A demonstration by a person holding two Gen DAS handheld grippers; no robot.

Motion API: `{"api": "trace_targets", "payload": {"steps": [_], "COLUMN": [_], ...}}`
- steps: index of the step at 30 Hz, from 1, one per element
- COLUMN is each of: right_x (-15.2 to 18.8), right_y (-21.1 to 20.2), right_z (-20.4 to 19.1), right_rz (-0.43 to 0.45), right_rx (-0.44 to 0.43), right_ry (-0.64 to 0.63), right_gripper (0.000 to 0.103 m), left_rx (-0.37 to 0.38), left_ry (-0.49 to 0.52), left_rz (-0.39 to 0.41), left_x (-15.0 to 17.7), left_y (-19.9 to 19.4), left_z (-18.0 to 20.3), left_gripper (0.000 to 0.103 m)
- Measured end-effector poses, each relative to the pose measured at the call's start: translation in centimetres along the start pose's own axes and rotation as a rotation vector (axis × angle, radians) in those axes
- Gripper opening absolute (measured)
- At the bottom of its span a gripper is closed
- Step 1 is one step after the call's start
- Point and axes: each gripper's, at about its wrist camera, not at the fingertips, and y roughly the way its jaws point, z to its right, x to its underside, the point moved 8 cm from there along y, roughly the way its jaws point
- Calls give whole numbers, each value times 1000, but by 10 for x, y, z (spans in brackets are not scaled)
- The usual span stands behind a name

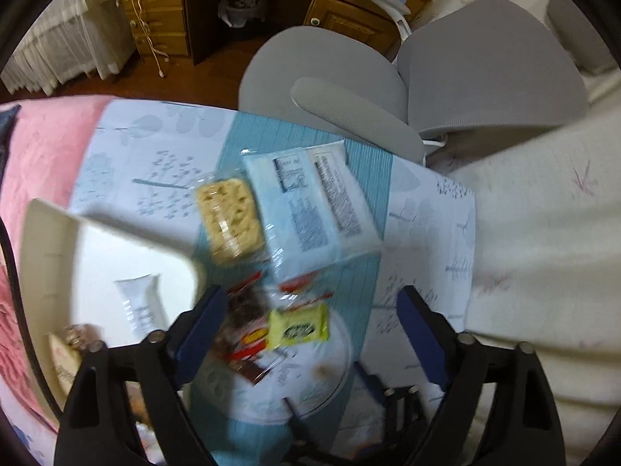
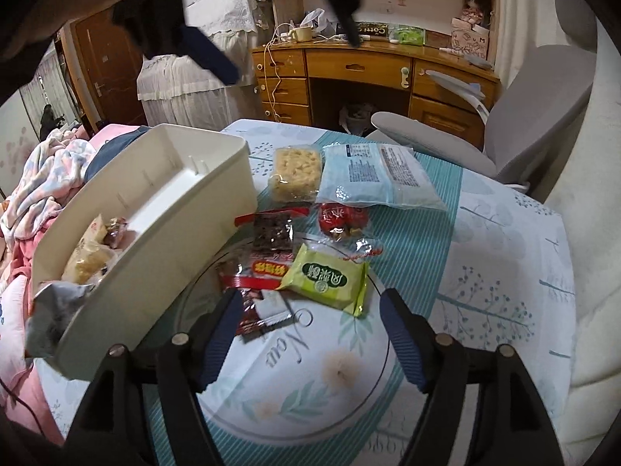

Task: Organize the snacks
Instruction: 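Withdraw both open tools from the tray toward the remaining snacks, then grasp the clear blue-printed packet with the left tool while the right tool closes around the green wrapped snack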

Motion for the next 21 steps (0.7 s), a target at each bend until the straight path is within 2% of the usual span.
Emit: {"api": "trace_targets", "payload": {"steps": [7, 10, 13, 21], "right_x": [3, 4, 5, 5], "right_y": [29, 36, 43, 57], "right_z": [6, 9, 11, 17], "right_rz": [3, 10, 12, 18], "right_rx": [9, 13, 27, 69], "right_ry": [30, 47, 57, 103], "right_gripper": [74, 74, 74, 75], "left_rx": [60, 64, 65, -5], "left_ry": [-79, -110, -131, -110], "left_rz": [-56, -82, -110, -170], "left_x": [-34, -45, -51, -58], "left_y": [42, 60, 79, 121], "left_z": [12, 15, 16, 19], "left_gripper": [95, 102, 102, 102]}}
